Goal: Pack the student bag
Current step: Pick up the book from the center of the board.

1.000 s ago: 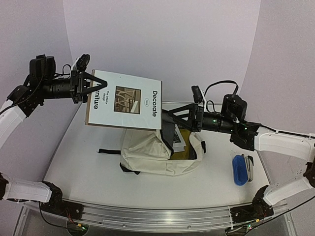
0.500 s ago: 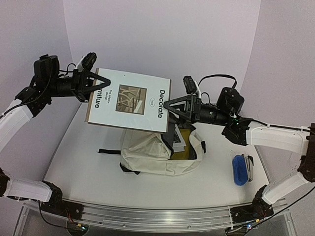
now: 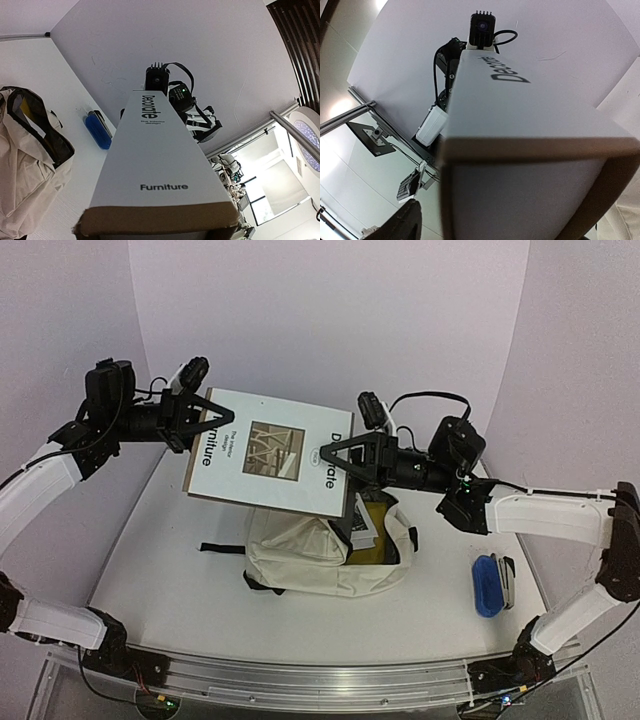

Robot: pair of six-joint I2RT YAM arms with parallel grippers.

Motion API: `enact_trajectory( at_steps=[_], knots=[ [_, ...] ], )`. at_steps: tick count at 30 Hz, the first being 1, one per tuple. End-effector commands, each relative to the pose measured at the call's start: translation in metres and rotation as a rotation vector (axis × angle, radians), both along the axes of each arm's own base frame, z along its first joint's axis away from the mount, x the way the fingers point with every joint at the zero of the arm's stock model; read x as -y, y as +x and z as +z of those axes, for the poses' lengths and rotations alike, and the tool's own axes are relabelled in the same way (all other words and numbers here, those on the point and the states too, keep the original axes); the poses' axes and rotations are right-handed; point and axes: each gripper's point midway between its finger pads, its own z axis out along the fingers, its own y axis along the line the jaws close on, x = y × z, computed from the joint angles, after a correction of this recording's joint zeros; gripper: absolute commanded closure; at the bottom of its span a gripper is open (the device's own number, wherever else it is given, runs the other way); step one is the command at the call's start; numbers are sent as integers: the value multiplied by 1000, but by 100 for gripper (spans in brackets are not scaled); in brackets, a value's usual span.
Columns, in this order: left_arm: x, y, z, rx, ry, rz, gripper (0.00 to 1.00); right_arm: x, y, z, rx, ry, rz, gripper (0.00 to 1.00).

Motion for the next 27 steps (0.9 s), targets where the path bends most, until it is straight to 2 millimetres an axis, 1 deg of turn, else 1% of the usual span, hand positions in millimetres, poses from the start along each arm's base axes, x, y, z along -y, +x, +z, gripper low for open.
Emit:
enact_trajectory(
  at_steps=[1,3,5,6,9,11,15,19,21,24,25,27],
  knots=[
    [3,8,-2,46,-7,12,75,5,-12,40,86,125,22,39],
    [4,12,-7,40,-1,15,72,5,-9,39,77,131,2,45],
    [5,15,-11,42,10,22,66,7,-4,36,66,134,-35,52],
    [5,17,-14,44,20,33,62,9,0,36,67,139,-65,54],
    [3,22,-23,35,51,67,42,19,8,39,68,159,-156,57],
    [3,26,-27,33,65,93,31,26,12,41,72,166,-213,59],
    [0,34,-32,28,93,145,16,38,27,35,50,131,-312,69],
    [-10,48,-43,21,165,261,3,48,46,21,18,63,-391,72],
    [-17,56,-51,15,198,324,0,58,58,12,0,20,-446,72],
    [-22,63,-56,8,197,364,0,77,72,9,34,-47,-540,72],
    [-22,67,-62,-5,206,380,0,84,77,6,52,-89,-584,72],
    [-22,76,-79,-49,255,407,4,99,85,3,93,-190,-686,72]
  ],
)
